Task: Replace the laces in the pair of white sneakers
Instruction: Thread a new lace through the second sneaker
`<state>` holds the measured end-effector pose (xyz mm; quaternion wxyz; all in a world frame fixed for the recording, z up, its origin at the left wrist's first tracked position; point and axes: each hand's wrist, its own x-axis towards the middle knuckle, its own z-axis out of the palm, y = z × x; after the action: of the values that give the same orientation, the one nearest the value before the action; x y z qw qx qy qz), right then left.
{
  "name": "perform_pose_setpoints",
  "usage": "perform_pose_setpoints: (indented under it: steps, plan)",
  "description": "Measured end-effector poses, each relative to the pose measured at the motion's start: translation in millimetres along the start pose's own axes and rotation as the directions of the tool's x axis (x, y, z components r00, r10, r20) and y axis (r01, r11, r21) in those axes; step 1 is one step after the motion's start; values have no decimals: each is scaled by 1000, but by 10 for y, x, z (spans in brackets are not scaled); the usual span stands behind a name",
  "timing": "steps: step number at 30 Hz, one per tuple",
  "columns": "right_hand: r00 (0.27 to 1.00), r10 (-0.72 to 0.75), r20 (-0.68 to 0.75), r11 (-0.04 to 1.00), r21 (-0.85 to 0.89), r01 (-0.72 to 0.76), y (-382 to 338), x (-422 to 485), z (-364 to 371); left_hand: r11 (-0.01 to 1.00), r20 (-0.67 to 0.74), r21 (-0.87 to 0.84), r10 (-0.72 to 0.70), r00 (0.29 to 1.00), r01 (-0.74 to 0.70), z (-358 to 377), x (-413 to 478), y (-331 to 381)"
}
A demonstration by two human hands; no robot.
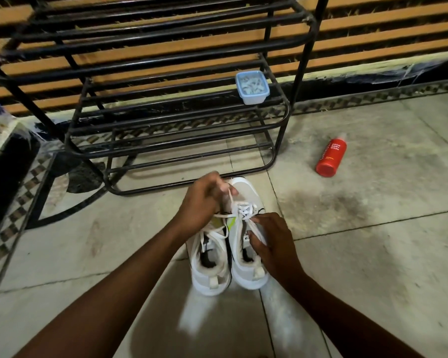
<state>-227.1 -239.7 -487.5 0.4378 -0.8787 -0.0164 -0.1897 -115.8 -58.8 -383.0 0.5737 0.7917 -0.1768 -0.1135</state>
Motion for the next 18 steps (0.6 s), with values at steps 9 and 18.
perform_pose_setpoints:
  steps: [9, 18]
  plan:
    - [1000, 25, 9, 997, -74, -25, -31, -13, 2, 345, 378, 844, 162, 911, -411, -209, 57, -67]
    - [995, 81, 50, 986, -150, -73, -101, -7, -33, 446, 129, 885, 50, 990, -137, -112, 46, 16]
